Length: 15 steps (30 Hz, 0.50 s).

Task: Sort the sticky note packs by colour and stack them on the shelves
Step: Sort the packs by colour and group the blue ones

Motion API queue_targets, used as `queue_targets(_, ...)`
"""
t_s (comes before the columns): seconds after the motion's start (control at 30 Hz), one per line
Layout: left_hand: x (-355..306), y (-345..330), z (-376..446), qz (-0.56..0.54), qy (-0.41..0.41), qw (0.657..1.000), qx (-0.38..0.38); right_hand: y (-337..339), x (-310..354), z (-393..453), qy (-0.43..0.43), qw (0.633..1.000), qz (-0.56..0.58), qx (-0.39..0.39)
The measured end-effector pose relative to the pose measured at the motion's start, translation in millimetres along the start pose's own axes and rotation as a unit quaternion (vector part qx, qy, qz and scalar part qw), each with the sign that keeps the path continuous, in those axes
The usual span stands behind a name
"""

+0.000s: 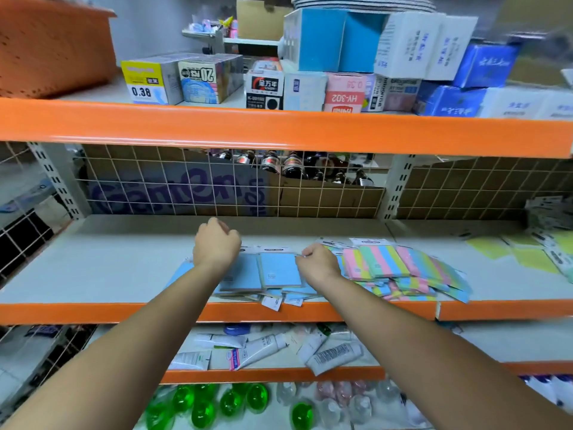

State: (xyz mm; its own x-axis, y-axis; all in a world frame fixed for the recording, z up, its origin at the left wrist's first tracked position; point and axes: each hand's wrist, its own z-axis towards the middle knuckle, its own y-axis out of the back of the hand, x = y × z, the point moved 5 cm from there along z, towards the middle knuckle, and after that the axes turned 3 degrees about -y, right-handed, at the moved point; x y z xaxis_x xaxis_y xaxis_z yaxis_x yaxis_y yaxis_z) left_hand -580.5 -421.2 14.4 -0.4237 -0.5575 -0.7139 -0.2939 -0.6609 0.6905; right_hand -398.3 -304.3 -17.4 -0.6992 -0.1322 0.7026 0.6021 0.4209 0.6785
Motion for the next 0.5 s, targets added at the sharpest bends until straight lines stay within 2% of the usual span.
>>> queue_targets(0.2,-53.1,-24.8,-17.9,-0.037,-0.067,0.997,0.030,36.6,-12.2,0.0,0.023,0.999,0.038,-0.016)
queue_targets(0.5,-123.9,-95.6,-67.1,-0.028,-0.110,0.989,0.090,102.1,-64.8,4.6,0.019,0.995,0.083,-0.057)
